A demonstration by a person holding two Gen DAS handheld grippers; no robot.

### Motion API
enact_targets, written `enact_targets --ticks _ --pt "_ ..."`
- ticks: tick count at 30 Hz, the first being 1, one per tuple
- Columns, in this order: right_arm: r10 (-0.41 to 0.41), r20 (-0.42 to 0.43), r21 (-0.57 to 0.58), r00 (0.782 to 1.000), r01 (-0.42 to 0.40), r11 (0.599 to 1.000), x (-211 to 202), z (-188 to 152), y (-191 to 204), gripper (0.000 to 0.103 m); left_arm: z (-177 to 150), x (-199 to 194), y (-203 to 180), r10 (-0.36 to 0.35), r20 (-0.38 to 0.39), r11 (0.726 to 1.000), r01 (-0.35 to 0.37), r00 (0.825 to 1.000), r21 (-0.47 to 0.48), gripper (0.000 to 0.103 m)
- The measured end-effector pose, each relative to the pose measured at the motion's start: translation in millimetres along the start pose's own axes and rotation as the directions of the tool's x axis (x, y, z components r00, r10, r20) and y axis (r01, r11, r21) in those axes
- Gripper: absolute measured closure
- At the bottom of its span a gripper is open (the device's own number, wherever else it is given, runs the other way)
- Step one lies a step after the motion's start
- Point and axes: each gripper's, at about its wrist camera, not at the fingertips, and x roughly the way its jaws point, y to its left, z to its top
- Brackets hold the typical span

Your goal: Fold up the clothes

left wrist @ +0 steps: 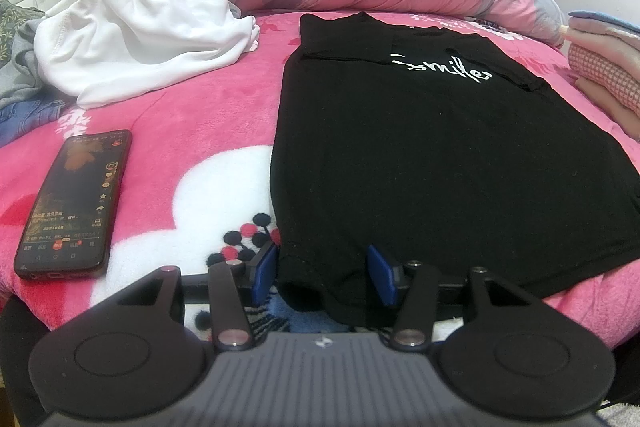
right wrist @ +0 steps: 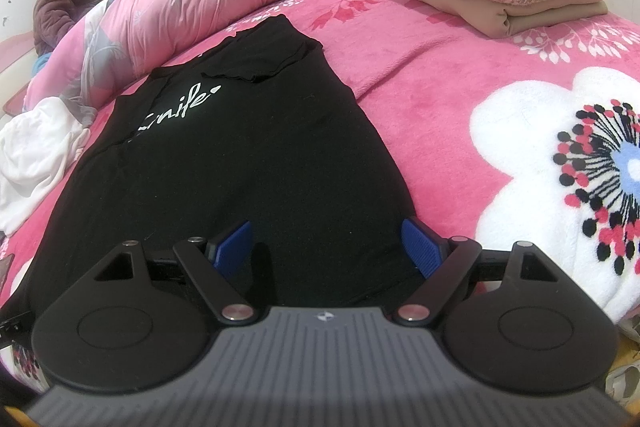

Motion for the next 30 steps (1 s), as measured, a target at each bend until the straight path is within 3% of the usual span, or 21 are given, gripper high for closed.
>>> enact_targets --ticks 11,22,26,30 --pt "0.016 -0.01 0.016 1.0 -0.016 1.0 -1 3 -3 0.02 -3 -4 6 -0.037 0.016 0.999 0.038 0.999 -0.026 0.052" --pt "0.102 -0.018 0.125 0.995 -0.099 0.987 -14 22 -24 0.025 -7 -13 31 -0.186 0.026 0.979 0.187 0.982 -0.08 0.049" --pt "0.157 0.0 0.194 0.988 -0.154 0.969 -24 29 -37 0.027 -7 -12 42 -0.224 0.018 0.968 0.224 0.974 -0.117 0.053" --pt "0.197 -0.022 0.248 0.98 -0.186 0.951 -18 35 -51 0.035 -7 -10 51 -0.253 0.01 0.956 0.252 0.967 -0.148 0.067"
